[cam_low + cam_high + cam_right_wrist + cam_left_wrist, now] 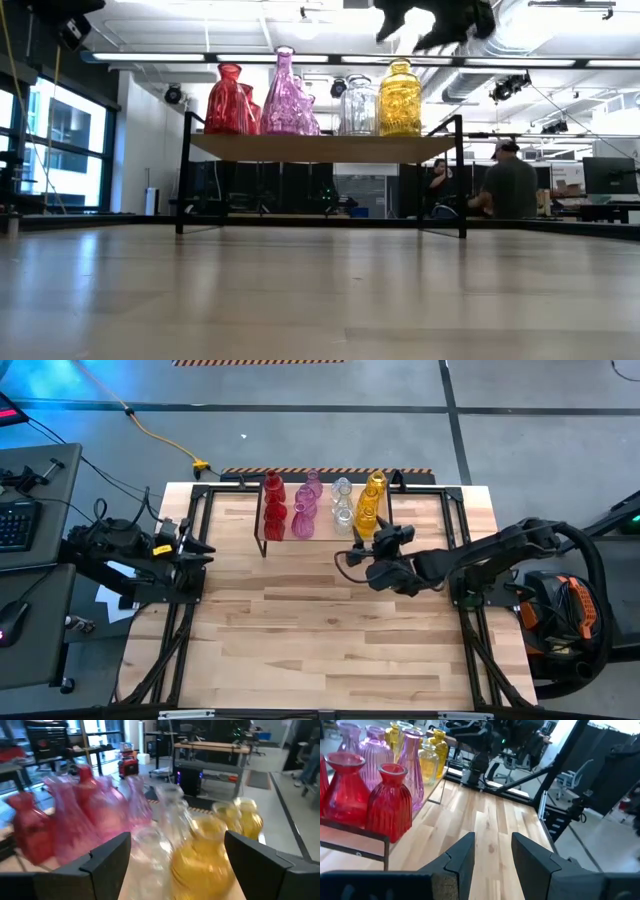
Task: Sort vases onto shelf
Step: Put the yellow vase on the shelf aligned with the other yellow vases
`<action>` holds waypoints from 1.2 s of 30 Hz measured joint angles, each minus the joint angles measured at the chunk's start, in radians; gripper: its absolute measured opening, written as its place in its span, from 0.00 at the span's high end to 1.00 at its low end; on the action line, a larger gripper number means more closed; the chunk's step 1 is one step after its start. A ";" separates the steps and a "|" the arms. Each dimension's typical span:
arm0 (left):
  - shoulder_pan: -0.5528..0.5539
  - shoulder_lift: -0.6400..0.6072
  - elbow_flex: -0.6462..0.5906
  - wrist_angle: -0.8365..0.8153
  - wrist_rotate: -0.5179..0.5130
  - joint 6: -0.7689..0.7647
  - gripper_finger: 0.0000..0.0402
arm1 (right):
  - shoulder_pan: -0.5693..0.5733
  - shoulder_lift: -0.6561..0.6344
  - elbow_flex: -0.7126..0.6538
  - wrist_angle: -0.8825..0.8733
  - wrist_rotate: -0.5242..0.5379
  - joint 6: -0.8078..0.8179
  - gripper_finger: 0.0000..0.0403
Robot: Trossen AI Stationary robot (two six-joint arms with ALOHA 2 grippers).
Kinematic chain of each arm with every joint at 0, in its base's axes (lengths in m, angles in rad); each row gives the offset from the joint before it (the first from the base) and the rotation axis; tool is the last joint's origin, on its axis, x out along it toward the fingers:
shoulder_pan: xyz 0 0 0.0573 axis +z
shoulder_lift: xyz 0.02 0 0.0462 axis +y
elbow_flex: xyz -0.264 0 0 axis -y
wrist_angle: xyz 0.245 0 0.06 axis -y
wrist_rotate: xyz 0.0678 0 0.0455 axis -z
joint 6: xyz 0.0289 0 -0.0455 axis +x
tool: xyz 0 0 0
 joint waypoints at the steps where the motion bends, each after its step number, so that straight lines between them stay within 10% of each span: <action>1: 0.000 -0.001 0.000 0.000 0.000 0.015 0.70 | 0.004 0.000 0.027 -0.001 -0.005 -0.032 0.25; 12: -0.001 -0.105 -0.005 0.015 0.020 0.128 0.70 | 0.024 0.000 0.375 0.000 -0.015 -0.426 0.25; 36: -0.003 -0.106 -0.386 0.493 0.073 0.123 0.70 | -0.082 0.000 0.818 -0.225 -0.099 -0.432 0.25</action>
